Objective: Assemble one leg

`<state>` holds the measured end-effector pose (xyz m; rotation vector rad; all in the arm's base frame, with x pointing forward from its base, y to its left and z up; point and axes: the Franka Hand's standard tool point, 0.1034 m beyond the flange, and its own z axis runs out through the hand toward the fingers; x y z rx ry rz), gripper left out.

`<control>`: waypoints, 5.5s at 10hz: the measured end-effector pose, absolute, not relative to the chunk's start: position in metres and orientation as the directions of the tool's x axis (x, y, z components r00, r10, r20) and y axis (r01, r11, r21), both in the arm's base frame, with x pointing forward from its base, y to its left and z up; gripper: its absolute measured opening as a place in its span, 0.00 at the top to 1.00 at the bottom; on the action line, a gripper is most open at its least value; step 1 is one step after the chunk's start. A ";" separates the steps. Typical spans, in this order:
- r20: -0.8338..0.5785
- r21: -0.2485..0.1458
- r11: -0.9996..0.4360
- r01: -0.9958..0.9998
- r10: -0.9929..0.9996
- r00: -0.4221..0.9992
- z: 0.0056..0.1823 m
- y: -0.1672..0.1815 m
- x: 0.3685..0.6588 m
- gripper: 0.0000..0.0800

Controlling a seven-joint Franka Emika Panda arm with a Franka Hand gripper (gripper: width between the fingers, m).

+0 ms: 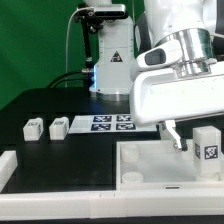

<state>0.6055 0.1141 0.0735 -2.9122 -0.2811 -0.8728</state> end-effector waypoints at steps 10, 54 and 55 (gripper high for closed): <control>0.217 -0.089 -0.975 0.201 0.178 0.960 0.094 0.118 0.611 0.19; -0.177 -0.100 -0.722 -0.684 -0.664 0.727 0.072 0.114 0.626 0.63; -0.209 -0.090 -0.603 -0.793 -0.767 0.607 0.072 0.112 0.628 0.63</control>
Offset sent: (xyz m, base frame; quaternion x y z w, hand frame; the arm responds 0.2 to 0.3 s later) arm 0.0000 0.0000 0.0000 0.0000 0.0000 0.0000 1.0000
